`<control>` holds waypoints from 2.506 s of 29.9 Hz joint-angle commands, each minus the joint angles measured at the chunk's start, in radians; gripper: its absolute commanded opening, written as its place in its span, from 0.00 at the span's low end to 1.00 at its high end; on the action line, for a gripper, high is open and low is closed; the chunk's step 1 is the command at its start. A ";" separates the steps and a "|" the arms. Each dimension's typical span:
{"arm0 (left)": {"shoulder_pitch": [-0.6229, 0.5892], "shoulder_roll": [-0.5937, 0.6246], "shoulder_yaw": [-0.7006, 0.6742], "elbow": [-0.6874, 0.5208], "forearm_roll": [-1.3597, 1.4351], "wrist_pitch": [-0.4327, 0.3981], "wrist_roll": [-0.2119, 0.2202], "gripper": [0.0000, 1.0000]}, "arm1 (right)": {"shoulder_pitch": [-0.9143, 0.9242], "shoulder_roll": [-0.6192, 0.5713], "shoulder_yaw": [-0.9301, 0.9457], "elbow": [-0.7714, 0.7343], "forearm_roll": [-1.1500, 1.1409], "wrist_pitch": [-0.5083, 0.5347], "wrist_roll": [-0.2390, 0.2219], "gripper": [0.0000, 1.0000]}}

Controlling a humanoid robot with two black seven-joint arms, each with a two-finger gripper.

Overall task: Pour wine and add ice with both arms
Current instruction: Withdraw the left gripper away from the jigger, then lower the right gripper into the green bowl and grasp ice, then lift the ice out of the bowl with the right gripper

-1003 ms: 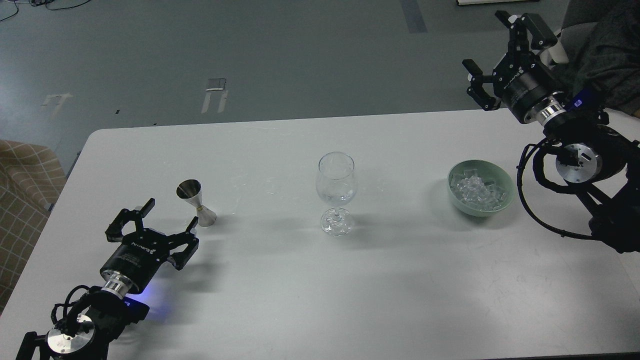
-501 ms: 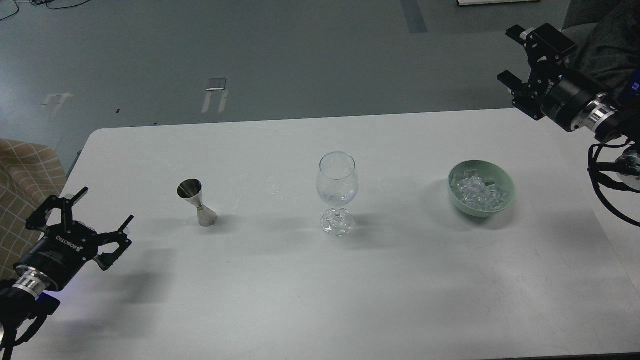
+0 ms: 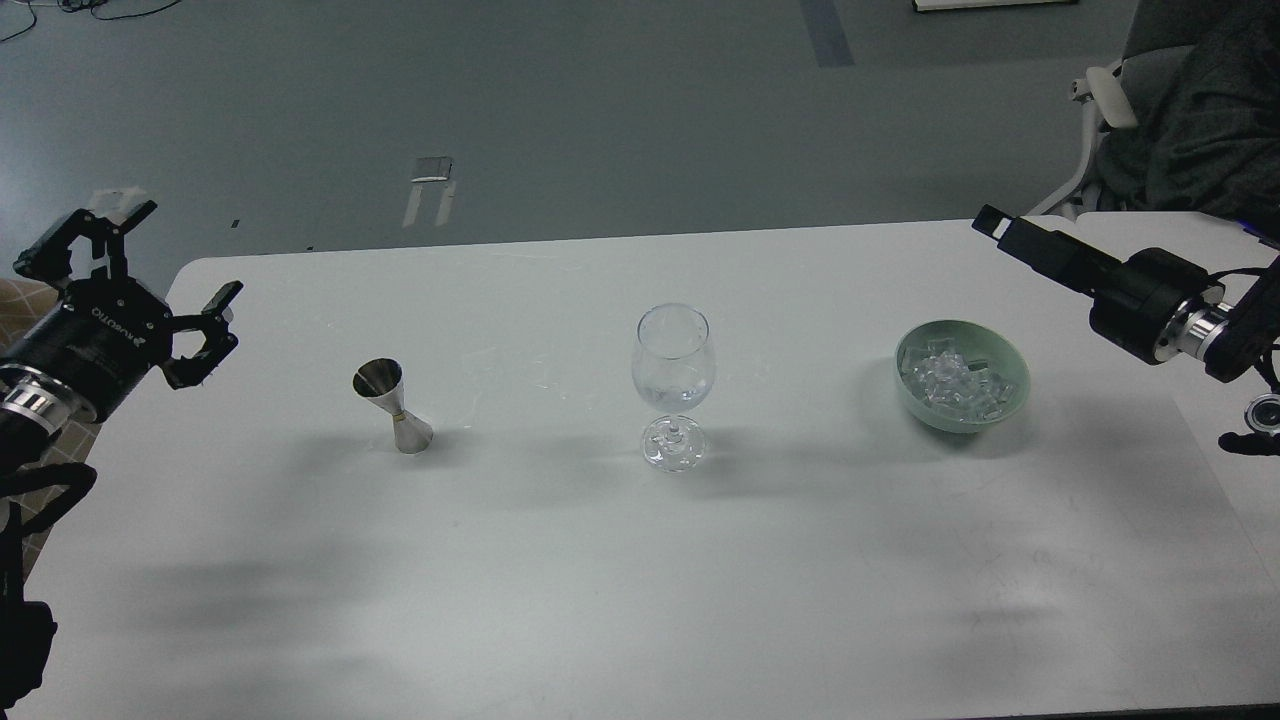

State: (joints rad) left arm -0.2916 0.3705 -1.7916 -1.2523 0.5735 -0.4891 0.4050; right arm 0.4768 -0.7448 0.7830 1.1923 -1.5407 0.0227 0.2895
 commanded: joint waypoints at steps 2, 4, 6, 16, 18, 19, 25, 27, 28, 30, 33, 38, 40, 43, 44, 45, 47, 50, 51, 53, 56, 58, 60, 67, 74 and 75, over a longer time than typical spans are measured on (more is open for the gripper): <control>-0.087 -0.008 0.008 0.002 0.045 0.010 -0.002 0.97 | -0.047 0.016 -0.001 -0.055 -0.094 -0.033 0.000 1.00; -0.103 -0.012 0.008 0.002 0.081 0.023 -0.005 0.97 | -0.058 0.036 -0.002 -0.079 -0.133 -0.041 0.002 1.00; -0.104 -0.013 0.012 0.002 0.109 0.023 -0.017 0.97 | -0.064 0.058 -0.002 -0.092 -0.148 -0.043 0.011 0.99; -0.106 -0.012 0.052 -0.019 0.126 0.014 -0.058 0.97 | -0.053 0.165 -0.013 -0.160 -0.202 -0.043 0.020 0.69; -0.104 -0.013 0.052 -0.021 0.124 0.014 -0.058 0.97 | -0.052 0.171 -0.027 -0.178 -0.220 -0.043 0.020 0.68; -0.104 -0.013 0.052 -0.021 0.124 0.014 -0.058 0.97 | -0.052 0.174 -0.030 -0.184 -0.223 -0.043 0.020 0.68; -0.104 -0.033 0.052 -0.022 0.126 0.012 -0.058 0.97 | -0.044 0.176 -0.056 -0.195 -0.225 -0.041 0.020 0.67; -0.104 -0.033 0.052 -0.022 0.126 0.009 -0.058 0.97 | -0.040 0.176 -0.056 -0.195 -0.225 -0.041 0.020 0.67; -0.104 -0.033 0.052 -0.024 0.126 0.004 -0.058 0.97 | -0.032 0.177 -0.057 -0.195 -0.225 -0.040 0.020 0.67; -0.104 -0.033 0.052 -0.024 0.126 0.001 -0.058 0.97 | -0.027 0.183 -0.059 -0.200 -0.225 -0.035 0.019 0.67; -0.104 -0.033 0.052 -0.024 0.126 0.001 -0.060 0.97 | -0.024 0.203 -0.057 -0.220 -0.225 -0.035 0.017 0.65; -0.101 -0.039 0.054 -0.042 0.126 0.001 -0.058 0.97 | -0.030 0.220 -0.064 -0.220 -0.225 -0.035 0.017 0.54; -0.097 -0.039 0.054 -0.048 0.124 0.001 -0.058 0.97 | -0.027 0.223 -0.082 -0.220 -0.225 -0.035 0.017 0.53; -0.095 -0.039 0.052 -0.050 0.124 0.001 -0.058 0.97 | -0.023 0.226 -0.100 -0.220 -0.225 -0.035 0.017 0.53; -0.095 -0.039 0.052 -0.050 0.124 0.001 -0.058 0.97 | -0.021 0.226 -0.100 -0.220 -0.225 -0.035 0.017 0.52; -0.095 -0.039 0.052 -0.050 0.126 0.001 -0.058 0.97 | -0.021 0.226 -0.100 -0.220 -0.225 -0.035 0.017 0.51; -0.093 -0.039 0.052 -0.050 0.126 0.001 -0.058 0.97 | -0.021 0.223 -0.100 -0.220 -0.225 -0.035 0.017 0.48; -0.093 -0.041 0.052 -0.052 0.124 0.001 -0.058 0.97 | -0.021 0.217 -0.100 -0.220 -0.225 -0.037 0.017 0.47; -0.093 -0.041 0.052 -0.052 0.126 0.001 -0.058 0.97 | -0.021 0.214 -0.100 -0.220 -0.225 -0.037 0.017 0.47; -0.093 -0.041 0.052 -0.052 0.124 0.001 -0.058 0.97 | -0.021 0.211 -0.100 -0.220 -0.225 -0.040 0.017 0.43; -0.093 -0.041 0.052 -0.052 0.126 0.001 -0.058 0.97 | -0.021 0.208 -0.100 -0.220 -0.225 -0.041 0.019 0.39; -0.093 -0.041 0.052 -0.052 0.126 0.001 -0.058 0.97 | -0.021 0.208 -0.100 -0.218 -0.225 -0.043 0.020 0.36; -0.093 -0.041 0.052 -0.053 0.126 0.001 -0.058 0.97 | -0.021 0.206 -0.100 -0.218 -0.225 -0.044 0.023 0.31; -0.092 -0.041 0.052 -0.052 0.126 0.001 -0.058 0.97 | -0.027 0.205 -0.100 -0.218 -0.225 -0.044 0.036 0.15; -0.092 -0.042 0.054 -0.053 0.126 0.001 -0.058 0.97 | -0.023 0.162 -0.093 -0.198 -0.220 -0.047 0.036 0.00; -0.092 -0.045 0.054 -0.055 0.126 0.001 -0.058 0.97 | -0.021 0.135 -0.084 -0.175 -0.217 -0.049 0.036 0.00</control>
State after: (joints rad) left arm -0.3835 0.3288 -1.7393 -1.3054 0.6995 -0.4878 0.3465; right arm 0.4515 -0.5688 0.6865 0.9854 -1.7626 -0.0222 0.3266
